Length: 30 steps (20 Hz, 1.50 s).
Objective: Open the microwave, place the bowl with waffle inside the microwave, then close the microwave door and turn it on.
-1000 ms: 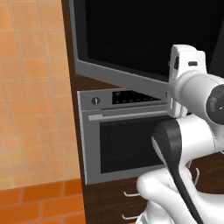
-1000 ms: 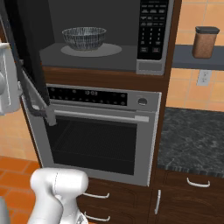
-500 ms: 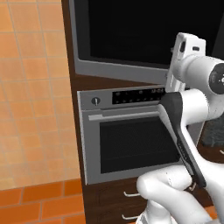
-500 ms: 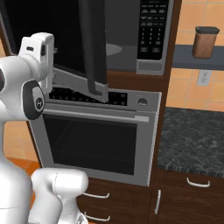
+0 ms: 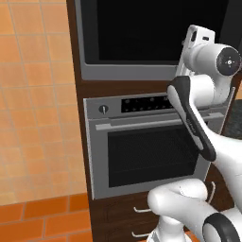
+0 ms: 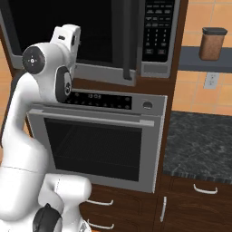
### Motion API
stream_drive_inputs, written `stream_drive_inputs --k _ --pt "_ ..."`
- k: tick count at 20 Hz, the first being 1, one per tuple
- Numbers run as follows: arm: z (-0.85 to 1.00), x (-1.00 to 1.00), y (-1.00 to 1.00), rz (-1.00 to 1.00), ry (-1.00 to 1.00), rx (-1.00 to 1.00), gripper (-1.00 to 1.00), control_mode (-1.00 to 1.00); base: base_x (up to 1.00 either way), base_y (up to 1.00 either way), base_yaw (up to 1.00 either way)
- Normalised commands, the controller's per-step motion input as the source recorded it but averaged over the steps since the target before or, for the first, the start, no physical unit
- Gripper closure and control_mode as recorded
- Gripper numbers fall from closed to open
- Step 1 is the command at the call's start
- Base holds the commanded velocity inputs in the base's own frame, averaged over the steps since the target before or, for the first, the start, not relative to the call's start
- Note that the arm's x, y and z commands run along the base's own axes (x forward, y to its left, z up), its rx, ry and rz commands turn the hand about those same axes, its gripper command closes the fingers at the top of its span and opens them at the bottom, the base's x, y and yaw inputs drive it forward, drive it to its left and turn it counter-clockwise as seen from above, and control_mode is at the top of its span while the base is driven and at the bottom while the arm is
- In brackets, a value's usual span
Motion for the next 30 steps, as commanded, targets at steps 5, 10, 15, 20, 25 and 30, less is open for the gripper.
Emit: stream_drive_inputs --k 5,10,15,20,25,30 --pt "0.00 0.95 -0.05 0.00 0.11 0.00 -1.00 -1.00 0.00 0.00 0.00" --pt "0.00 0.98 0.00 0.00 0.11 0.00 -1.00 -1.00 0.00 0.00 0.00" --pt "0.00 0.67 -0.04 0.00 0.11 0.00 -1.00 -1.00 0.00 0.00 0.00" --pt "-0.92 -0.52 -0.76 0.13 -0.23 -0.05 -1.00 -1.00 0.00 0.00 0.00" --pt "-0.70 -0.41 -0.58 0.16 -0.38 -0.03 -1.00 -1.00 0.00 0.00 0.00" --pt "0.42 -0.82 -0.11 0.17 -0.08 0.00 -1.00 -1.00 0.00 0.00 0.00"
